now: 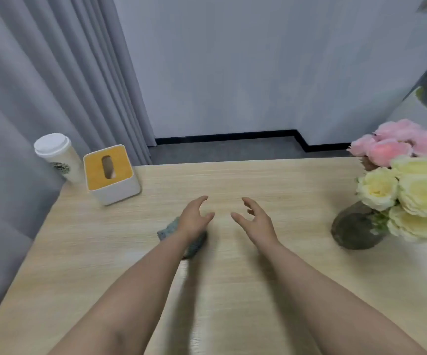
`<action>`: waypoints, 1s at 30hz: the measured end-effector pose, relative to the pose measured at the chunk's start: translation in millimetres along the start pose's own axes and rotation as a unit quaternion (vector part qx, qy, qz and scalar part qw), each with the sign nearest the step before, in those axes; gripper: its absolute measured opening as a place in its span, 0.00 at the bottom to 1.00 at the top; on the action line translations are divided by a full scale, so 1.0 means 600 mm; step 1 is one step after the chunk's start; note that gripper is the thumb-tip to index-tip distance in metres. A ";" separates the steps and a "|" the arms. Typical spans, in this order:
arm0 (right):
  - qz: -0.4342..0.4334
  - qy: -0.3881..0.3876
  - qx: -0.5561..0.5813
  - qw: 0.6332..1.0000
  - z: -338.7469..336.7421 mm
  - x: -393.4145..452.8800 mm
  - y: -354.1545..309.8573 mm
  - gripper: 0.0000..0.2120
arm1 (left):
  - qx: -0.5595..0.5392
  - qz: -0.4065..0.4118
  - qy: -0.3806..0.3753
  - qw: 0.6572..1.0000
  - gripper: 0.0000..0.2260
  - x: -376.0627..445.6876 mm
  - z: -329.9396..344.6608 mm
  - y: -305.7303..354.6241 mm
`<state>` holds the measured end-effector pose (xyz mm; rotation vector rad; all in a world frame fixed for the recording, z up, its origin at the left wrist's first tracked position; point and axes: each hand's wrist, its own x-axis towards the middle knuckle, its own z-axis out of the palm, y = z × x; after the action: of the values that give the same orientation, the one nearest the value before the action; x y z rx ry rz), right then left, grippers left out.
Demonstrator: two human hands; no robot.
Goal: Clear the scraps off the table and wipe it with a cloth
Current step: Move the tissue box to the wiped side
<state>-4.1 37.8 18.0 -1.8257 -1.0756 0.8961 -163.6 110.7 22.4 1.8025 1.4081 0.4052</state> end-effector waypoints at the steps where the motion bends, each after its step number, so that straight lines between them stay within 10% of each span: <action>1: -0.010 -0.011 -0.003 1.000 0.032 0.010 -0.023 0.26 | 0.006 -0.004 0.010 1.000 0.25 0.003 -0.035 -0.023; 14: -0.057 -0.095 -0.071 0.991 0.374 0.124 -0.211 0.19 | 0.065 -0.077 0.090 0.991 0.27 0.050 -0.382 -0.295; 23: 0.064 -0.116 -0.071 0.989 0.474 0.212 -0.259 0.28 | -0.170 -0.189 0.105 0.961 0.29 0.136 -0.401 -0.326; 30: 0.066 -0.116 -0.070 0.989 0.472 0.210 -0.255 0.12 | -0.187 -0.212 0.130 0.951 0.16 0.153 -0.368 -0.306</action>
<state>-250.8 279.8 16.5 -1.9623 -1.1978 1.1583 -403.2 292.5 5.3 1.1355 1.7157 0.6466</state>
